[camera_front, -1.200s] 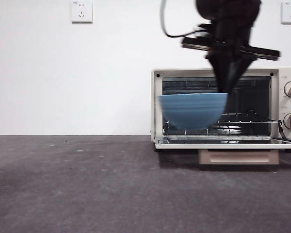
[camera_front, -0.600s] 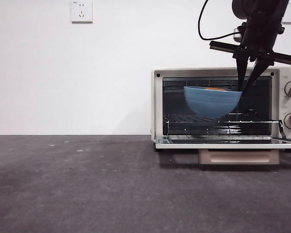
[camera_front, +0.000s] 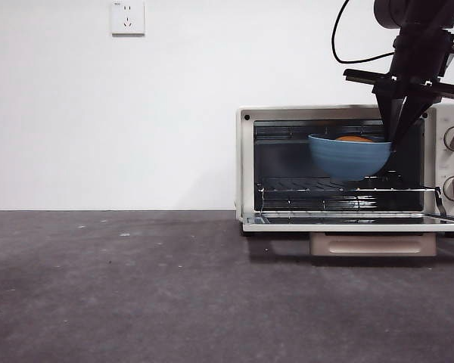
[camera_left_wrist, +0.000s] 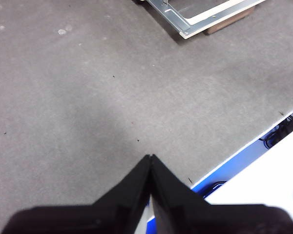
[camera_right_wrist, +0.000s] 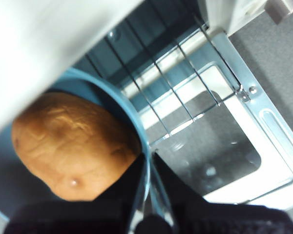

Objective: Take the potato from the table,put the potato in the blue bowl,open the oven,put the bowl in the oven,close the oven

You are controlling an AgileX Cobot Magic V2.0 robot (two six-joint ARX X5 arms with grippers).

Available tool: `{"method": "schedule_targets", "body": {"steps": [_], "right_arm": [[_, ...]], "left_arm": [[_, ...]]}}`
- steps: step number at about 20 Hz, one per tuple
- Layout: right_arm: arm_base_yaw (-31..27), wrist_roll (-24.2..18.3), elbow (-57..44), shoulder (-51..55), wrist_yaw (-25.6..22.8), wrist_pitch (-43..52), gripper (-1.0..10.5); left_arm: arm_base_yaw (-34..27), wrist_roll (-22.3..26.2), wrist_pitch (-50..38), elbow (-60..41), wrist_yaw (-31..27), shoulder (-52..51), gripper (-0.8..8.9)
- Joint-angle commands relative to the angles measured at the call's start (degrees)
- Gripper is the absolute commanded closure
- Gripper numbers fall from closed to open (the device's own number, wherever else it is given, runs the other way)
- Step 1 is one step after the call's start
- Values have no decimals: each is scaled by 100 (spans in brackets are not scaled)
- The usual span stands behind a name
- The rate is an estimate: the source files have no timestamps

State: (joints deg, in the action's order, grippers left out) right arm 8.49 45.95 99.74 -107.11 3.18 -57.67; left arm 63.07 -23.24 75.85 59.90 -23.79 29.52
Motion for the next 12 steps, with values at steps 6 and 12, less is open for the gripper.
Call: {"method": "schedule_targets", "body": {"steps": [6, 12], "right_arm": [[0, 205, -15, -151, -20, 83, 843], [0, -50, 50, -138, 28, 201, 842]], "left_arm": [[15, -57, -24, -28, 24, 0, 818], [15, -55, -24, -28, 24, 0, 819]]}}
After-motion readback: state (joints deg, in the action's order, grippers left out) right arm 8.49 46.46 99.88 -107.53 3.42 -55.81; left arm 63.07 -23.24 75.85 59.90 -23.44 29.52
